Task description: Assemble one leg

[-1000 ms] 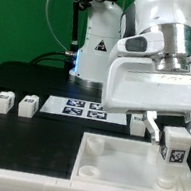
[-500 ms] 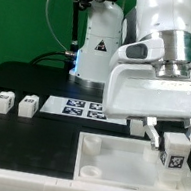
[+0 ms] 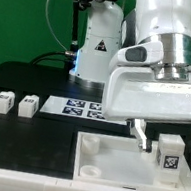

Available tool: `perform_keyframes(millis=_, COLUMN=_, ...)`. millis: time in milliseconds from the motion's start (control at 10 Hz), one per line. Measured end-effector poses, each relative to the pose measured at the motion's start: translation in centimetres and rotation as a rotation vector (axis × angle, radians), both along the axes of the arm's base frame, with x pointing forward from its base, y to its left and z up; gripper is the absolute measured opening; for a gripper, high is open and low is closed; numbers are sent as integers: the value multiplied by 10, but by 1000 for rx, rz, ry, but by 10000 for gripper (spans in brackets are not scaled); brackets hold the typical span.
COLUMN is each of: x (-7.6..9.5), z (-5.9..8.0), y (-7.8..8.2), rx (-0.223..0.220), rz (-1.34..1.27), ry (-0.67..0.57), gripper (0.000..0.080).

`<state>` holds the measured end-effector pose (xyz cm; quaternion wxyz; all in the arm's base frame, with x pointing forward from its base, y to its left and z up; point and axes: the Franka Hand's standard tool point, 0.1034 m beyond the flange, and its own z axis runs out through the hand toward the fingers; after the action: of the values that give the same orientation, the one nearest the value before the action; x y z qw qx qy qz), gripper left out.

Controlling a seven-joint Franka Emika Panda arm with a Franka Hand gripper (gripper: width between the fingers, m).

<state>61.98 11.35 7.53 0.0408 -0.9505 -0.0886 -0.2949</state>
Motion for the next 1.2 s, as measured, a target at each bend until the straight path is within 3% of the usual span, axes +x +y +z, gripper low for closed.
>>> perform_keyframes(millis=500, x=-1, z=-2, y=0, rx=-1, rz=1, ry=29, gripper=649)
perform_keyframes(millis=600, x=0, z=3, y=1, rx=-2, rz=-3, ry=111, gripper=649)
perform_keyframes(millis=700, x=7, z=15, y=-7, rx=0, rz=-14, ry=118, gripper=649)
perform_keyframes(millis=800, x=7, z=11, y=-16, rx=5, rz=-26, ry=182, gripper=649)
perform_keyframes(millis=1100, x=-1, z=7, y=0, rx=16, rz=-42, ry=602, gripper=649)
perform_keyframes(millis=1200, x=5, z=6, y=6, rx=14, rz=-31, ry=691, gripper=649)
